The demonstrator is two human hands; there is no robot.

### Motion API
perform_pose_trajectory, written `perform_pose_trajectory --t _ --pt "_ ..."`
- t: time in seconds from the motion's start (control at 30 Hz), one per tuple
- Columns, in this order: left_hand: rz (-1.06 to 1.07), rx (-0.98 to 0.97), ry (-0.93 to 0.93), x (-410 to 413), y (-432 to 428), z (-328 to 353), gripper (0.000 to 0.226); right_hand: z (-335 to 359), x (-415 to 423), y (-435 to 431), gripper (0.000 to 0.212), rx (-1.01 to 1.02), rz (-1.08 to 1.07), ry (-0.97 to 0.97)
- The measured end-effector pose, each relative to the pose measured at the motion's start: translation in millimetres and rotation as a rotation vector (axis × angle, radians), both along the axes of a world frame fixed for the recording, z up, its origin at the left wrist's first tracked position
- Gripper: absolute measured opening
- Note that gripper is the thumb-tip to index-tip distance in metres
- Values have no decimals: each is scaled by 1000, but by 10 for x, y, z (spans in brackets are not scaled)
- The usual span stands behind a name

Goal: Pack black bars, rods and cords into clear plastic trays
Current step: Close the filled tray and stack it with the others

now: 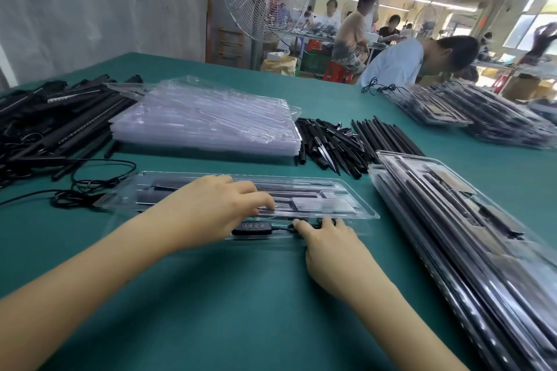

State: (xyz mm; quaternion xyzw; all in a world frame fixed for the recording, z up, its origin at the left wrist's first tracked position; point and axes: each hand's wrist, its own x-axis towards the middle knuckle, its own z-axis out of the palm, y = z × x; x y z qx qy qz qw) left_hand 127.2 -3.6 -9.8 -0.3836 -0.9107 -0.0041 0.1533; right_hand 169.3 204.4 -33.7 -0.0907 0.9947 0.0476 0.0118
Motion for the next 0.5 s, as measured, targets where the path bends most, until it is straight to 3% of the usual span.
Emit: perform_pose_trajectory --t 0.2,0.33,0.5 --pt "-105 87 81 86 -50 -82 20 -2 31 9 48 11 -29 25" --pt "-136 107 124 59 -56 -158 36 -92 80 -25 64 84 -42 -24" --pt "-58 185 25 76 -68 -300 44 -50 87 173 65 -135 56 -51"
